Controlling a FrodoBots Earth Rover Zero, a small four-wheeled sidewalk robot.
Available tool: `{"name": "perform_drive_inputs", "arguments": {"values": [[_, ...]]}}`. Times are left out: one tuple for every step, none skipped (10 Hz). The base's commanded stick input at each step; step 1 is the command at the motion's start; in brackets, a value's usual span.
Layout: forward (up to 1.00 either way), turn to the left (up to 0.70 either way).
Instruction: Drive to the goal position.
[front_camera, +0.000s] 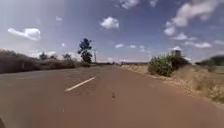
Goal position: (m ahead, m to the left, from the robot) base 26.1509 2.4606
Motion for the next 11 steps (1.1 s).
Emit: {"name": "perform_drive_inputs", "arguments": {"values": [[1.0,0.02],[1.0,0.02],[1.0,0.02],[1.0,0.02],[1.0,0.02],[1.0,0.02],[1.0,-0.01],[1.0,-0.38],[1.0,-0.38],[1.0,-0.19],[1.0,0.02]]}}
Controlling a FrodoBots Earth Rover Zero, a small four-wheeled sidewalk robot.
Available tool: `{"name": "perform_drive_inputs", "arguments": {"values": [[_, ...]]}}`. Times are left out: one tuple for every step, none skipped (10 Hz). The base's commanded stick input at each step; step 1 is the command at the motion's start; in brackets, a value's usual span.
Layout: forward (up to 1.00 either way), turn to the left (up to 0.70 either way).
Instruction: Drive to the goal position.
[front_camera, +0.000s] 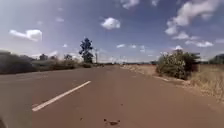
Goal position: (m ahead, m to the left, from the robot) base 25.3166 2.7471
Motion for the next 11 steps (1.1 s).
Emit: {"name": "perform_drive_inputs", "arguments": {"values": [[1.0,0.0],[1.0,-0.25],[1.0,-0.38],[1.0,-0.38],[1.0,-0.38],[1.0,-0.18],[1.0,0.02],[1.0,-0.1],[1.0,-0.28],[1.0,-0.25],[1.0,0.02]]}}
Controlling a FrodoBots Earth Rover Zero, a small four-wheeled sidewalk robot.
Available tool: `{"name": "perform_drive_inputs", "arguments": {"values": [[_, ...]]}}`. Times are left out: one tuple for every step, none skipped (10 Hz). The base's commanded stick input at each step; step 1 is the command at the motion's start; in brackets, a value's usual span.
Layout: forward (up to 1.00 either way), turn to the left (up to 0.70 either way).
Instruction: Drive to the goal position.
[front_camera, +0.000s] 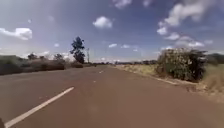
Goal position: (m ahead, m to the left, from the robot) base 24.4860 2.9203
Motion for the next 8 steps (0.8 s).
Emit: {"name": "perform_drive_inputs", "arguments": {"values": [[1.0,0.02],[1.0,0.02],[1.0,0.02],[1.0,0.02],[1.0,0.02],[1.0,0.02],[1.0,0.02],[1.0,0.02]]}}
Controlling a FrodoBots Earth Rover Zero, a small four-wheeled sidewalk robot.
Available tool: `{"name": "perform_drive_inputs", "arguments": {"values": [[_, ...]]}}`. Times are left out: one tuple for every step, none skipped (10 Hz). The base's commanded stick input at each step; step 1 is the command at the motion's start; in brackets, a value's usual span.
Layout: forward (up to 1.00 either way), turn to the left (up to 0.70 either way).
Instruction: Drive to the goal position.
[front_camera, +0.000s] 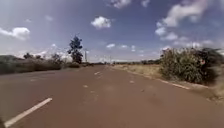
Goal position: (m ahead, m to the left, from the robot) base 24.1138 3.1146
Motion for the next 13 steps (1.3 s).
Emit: {"name": "perform_drive_inputs", "arguments": {"values": [[1.0,0.02],[1.0,0.02],[1.0,0.02],[1.0,0.02],[1.0,0.02],[1.0,0.02],[1.0,0.02],[1.0,0.02],[1.0,0.02],[1.0,0.02],[1.0,0.02],[1.0,0.02],[1.0,0.02]]}}
